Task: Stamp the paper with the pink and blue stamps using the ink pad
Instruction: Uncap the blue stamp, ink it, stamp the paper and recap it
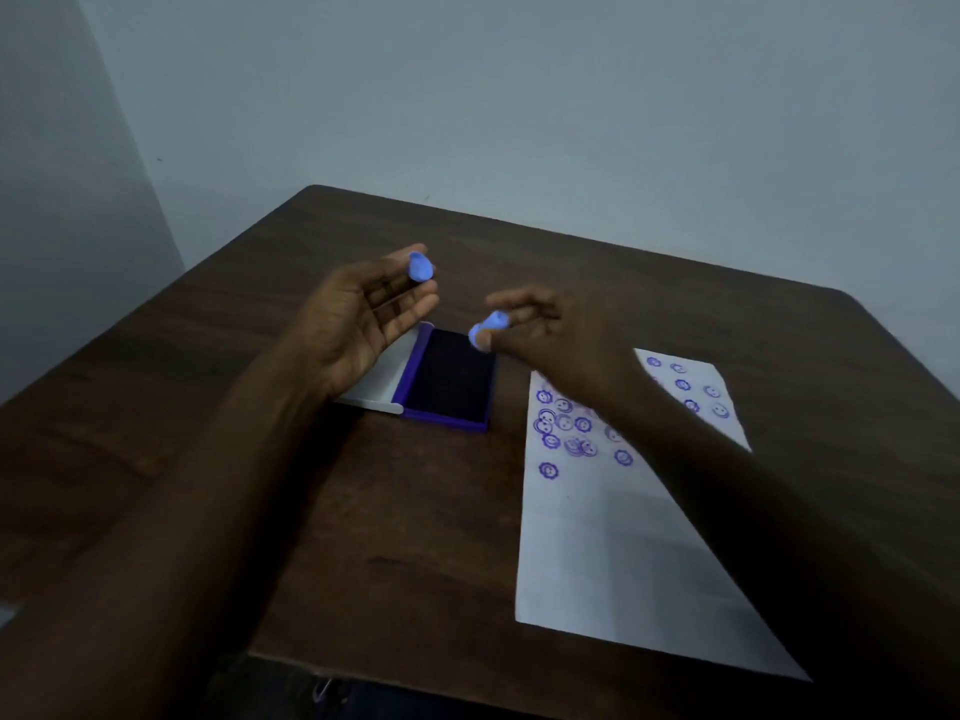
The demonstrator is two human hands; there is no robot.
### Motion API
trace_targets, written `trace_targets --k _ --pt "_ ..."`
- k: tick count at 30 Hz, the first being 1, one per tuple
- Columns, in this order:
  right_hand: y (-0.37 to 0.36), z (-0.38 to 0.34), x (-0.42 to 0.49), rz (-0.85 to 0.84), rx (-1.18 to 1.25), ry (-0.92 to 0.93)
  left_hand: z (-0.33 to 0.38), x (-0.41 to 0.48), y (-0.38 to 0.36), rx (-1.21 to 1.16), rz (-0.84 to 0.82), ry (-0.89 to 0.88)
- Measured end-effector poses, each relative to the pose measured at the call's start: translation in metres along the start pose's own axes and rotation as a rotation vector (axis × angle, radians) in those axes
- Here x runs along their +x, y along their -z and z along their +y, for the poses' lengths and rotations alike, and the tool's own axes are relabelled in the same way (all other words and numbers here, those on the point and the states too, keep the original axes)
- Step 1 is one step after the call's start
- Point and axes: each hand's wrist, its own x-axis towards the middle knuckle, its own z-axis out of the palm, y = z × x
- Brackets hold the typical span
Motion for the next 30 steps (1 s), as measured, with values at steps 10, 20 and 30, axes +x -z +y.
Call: trace_targets --k 10,20,30 --pt "0.039 0.024 -0.094 0.092 -0.005 -0.12 -0.002 -0.002 -0.004 0.01 -0.021 0.007" --pt "0.032 0.025 -0.124 0.149 -0.13 -0.013 -0.002 -0.003 -0.007 0.044 -0.027 0.01" --pt "0.028 0.031 -0.125 0.164 -0.08 0.004 -0.003 -0.001 -0.005 0.042 -0.033 0.019"
